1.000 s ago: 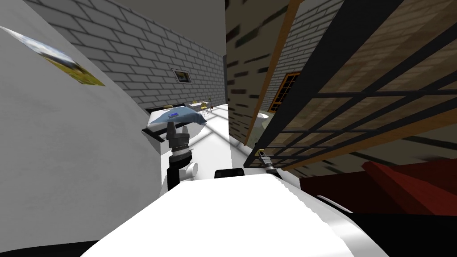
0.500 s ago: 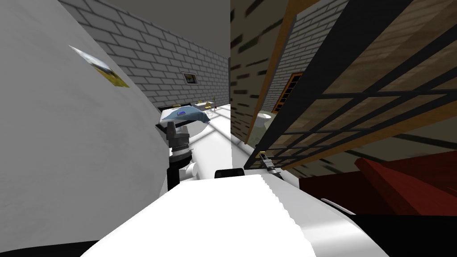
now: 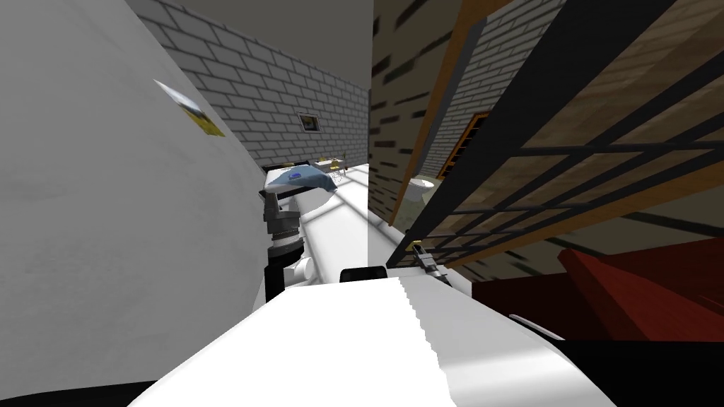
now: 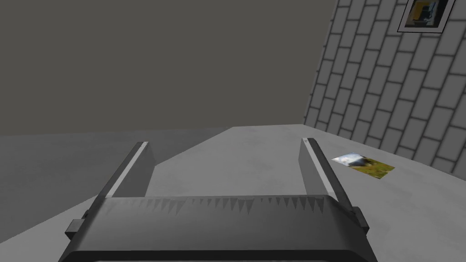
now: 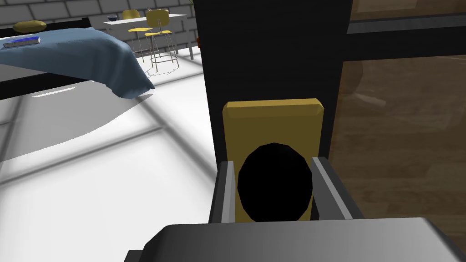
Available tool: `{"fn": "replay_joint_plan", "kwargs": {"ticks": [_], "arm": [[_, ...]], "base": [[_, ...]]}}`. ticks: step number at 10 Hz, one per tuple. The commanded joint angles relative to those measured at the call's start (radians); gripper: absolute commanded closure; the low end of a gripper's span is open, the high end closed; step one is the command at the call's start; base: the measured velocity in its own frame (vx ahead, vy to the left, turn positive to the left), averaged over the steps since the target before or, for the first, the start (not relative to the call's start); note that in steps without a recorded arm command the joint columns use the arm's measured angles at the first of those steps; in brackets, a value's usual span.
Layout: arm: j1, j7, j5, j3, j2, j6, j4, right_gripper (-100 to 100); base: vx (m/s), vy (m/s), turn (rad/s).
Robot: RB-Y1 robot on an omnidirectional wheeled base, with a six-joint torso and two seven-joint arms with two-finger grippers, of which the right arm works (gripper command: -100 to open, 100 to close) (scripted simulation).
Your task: Pull the door open
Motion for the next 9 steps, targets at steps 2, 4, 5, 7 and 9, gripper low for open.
{"fn": "replay_joint_plan", "kwargs": {"ticks": [2, 4, 5, 7, 9], "arm": [[0.012, -0.011, 0.003, 0.016, -0.005, -0.026, 0.012, 100], [0.019, -0.019, 0.005, 0.027, -0.010, -0.045, 0.021, 100], [0.021, -0.023, 0.006, 0.032, -0.012, -0.053, 0.024, 100], [0.026, -0.029, 0.008, 0.040, -0.015, -0.067, 0.030, 100], [0.033, -0.032, 0.018, 0.052, -0.012, -0.088, 0.042, 100]], "base": [[-0.185, -0.065, 0.166], [-0.214, -0.039, 0.145], [-0.192, -0.075, 0.137], [-0.183, -0.053, 0.120], [-0.049, 0.001, 0.017]]}}
